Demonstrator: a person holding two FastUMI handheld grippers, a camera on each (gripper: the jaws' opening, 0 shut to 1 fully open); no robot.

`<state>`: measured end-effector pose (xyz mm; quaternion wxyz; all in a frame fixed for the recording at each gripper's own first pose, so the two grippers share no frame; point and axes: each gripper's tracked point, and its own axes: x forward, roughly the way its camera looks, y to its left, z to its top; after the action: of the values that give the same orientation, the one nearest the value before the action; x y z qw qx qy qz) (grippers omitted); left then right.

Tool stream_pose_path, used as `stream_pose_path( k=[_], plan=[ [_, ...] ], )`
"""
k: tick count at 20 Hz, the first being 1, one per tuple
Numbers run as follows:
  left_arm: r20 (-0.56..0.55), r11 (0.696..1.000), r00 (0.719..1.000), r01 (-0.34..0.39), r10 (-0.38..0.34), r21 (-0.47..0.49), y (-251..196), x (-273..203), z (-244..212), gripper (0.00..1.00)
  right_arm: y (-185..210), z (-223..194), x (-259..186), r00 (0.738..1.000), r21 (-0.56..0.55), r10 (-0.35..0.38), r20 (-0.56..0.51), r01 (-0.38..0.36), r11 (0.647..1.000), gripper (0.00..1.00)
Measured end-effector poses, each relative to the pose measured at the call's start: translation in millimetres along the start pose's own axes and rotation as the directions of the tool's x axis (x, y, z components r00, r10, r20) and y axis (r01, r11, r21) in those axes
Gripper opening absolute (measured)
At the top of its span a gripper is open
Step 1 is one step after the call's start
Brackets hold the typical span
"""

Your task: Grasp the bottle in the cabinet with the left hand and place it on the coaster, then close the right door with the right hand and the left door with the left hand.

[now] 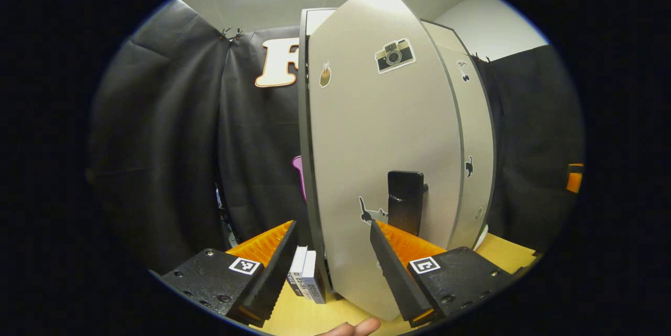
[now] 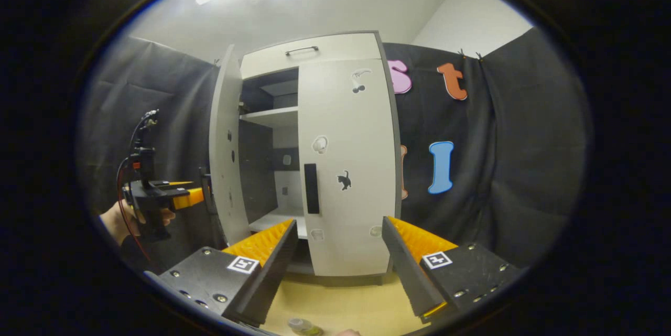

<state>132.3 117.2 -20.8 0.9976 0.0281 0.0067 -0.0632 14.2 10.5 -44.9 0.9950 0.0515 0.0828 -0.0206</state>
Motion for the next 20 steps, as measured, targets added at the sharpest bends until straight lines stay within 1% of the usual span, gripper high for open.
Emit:
stream_pose_path(
  k=[2, 6, 11, 17, 20],
  plan=[
    [-0.008, 1.0, 1.0, 0.013, -0.013, 0.006, -8, 1, -3, 0.88, 1, -2, -1, 1.0, -0.001, 0.001, -0.008, -0.001, 1.0, 0.98],
    [-0.013, 0.999, 0.999, 0.03, -0.03, 0.037, -23, -1, -8, 0.88, -6, -7, -4, 0.999, -0.013, -0.02, -0.033, 0.02, 1.0, 0.97],
    [0.001, 0.999, 0.999, 0.049, -0.049, 0.023, -38, -17, -4, 0.89, -7, -4, -13, 0.999, -0.016, -0.034, -0.03, 0.034, 0.999, 0.98],
    [-0.039, 0.999, 0.998, 0.049, -0.049, -0.001, -49, -46, -18, 0.89, -7, -7, -18, 0.998, -0.031, -0.035, -0.044, 0.033, 0.999, 0.98],
    [-0.054, 0.998, 0.997, 0.061, -0.061, 0.004, -54, -59, -24, 0.89, -3, -9, -18, 0.998, -0.03, -0.029, -0.047, 0.028, 0.999, 0.97]
  ],
)
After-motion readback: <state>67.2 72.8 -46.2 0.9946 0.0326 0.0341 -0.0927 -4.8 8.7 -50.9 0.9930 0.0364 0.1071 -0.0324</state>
